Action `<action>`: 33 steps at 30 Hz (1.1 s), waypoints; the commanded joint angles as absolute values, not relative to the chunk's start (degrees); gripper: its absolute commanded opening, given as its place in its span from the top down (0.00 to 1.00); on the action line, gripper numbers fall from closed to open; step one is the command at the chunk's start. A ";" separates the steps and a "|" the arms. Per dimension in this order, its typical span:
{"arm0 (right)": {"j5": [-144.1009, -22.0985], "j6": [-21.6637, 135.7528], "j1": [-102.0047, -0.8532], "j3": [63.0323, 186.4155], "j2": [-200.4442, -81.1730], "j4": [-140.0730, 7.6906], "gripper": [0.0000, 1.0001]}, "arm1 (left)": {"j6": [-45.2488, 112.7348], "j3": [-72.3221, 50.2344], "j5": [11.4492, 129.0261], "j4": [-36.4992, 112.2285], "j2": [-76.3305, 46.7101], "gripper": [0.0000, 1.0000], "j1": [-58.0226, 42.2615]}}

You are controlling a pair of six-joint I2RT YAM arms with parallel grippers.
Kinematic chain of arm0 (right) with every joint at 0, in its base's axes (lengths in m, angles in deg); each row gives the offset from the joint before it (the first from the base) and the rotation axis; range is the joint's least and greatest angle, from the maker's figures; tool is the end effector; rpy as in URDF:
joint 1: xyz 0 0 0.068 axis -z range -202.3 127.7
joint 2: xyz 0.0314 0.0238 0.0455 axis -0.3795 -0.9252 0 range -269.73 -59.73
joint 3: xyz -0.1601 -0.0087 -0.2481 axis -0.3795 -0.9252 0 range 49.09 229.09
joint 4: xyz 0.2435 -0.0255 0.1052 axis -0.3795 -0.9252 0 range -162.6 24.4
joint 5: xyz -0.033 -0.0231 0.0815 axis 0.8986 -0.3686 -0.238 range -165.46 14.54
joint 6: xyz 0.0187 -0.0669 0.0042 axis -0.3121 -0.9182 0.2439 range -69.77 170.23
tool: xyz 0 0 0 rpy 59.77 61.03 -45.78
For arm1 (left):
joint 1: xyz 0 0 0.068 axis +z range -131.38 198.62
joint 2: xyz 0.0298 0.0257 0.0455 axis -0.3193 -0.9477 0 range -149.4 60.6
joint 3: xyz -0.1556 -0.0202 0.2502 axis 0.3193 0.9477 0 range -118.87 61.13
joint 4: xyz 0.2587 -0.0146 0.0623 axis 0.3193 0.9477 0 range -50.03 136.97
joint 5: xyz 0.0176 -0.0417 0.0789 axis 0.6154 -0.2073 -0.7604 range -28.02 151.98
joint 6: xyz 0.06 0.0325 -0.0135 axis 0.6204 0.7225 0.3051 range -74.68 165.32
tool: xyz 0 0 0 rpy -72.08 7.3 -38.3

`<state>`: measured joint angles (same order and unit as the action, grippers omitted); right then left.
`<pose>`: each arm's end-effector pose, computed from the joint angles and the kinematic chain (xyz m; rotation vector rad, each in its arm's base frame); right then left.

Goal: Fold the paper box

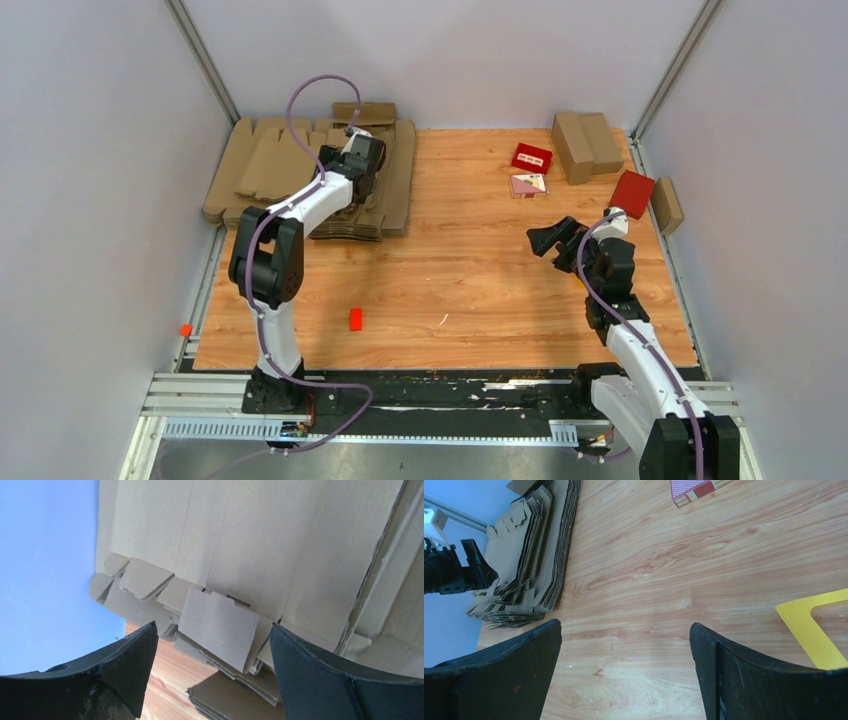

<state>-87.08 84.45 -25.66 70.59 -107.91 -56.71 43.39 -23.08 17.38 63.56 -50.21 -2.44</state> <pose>0.2014 0.0233 0.2293 0.3735 1.8888 0.6361 0.4305 -0.1233 0.2357 0.0439 2.2457 0.7325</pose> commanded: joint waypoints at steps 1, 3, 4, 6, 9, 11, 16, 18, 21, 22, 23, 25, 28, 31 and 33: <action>-87.79 84.21 -25.82 70.59 -108.65 -53.09 0.00 | 47.26 -29.70 13.96 66.29 -54.32 0.14 -2.30; -87.76 84.12 -25.82 70.58 -108.84 -53.03 0.00 | 47.35 -32.17 14.83 68.98 -56.90 0.24 -2.30; -87.76 84.12 -25.82 70.60 -108.90 -53.03 0.00 | 47.52 -33.14 15.70 69.96 -57.90 0.27 -2.30; -87.82 84.07 -25.83 70.51 -108.98 -52.82 0.00 | 47.72 -34.93 16.65 72.04 -59.77 0.30 -2.30; -88.11 84.29 -25.82 70.32 -109.23 -52.43 0.00 | 47.73 -36.15 16.00 73.50 -61.56 0.31 -2.26; -88.33 84.24 -25.83 70.38 -109.34 -52.33 0.00 | 47.59 -36.30 14.61 74.10 -62.10 0.31 -2.01; -88.54 84.21 -25.82 70.31 -109.30 -52.24 0.00 | 45.98 -36.08 13.09 74.92 -62.03 0.47 -1.16; -88.70 84.16 -25.82 70.36 -109.32 -52.17 0.00 | 45.63 -34.94 12.45 73.95 -61.14 0.57 -1.16; -88.81 84.07 -25.82 70.46 -109.41 -52.23 0.01 | 45.59 -32.73 11.71 72.03 -59.31 0.74 -1.16; -88.82 84.02 -25.83 70.52 -109.41 -52.24 0.01 | 45.59 -32.47 11.30 71.73 -58.88 0.83 -1.16; -88.82 84.05 -25.82 70.43 -109.39 -52.24 0.01 | 45.54 -32.26 10.80 71.55 -58.39 0.89 -1.16; -88.94 84.02 -25.82 70.48 -109.52 -52.24 0.01 | 45.59 -31.38 10.06 70.96 -56.97 0.96 -1.16; -89.25 83.99 -25.82 70.55 -109.56 -52.15 0.01 | 43.71 -28.56 10.00 68.75 -53.29 1.00 -1.49; -89.41 83.94 -25.83 70.64 -109.57 -52.15 0.01 | 43.63 -24.57 9.76 64.87 -48.54 1.00 -2.75; -89.39 83.83 -25.82 70.65 -109.40 -52.24 0.01 | 43.42 -22.65 9.60 63.09 -45.52 1.00 -3.53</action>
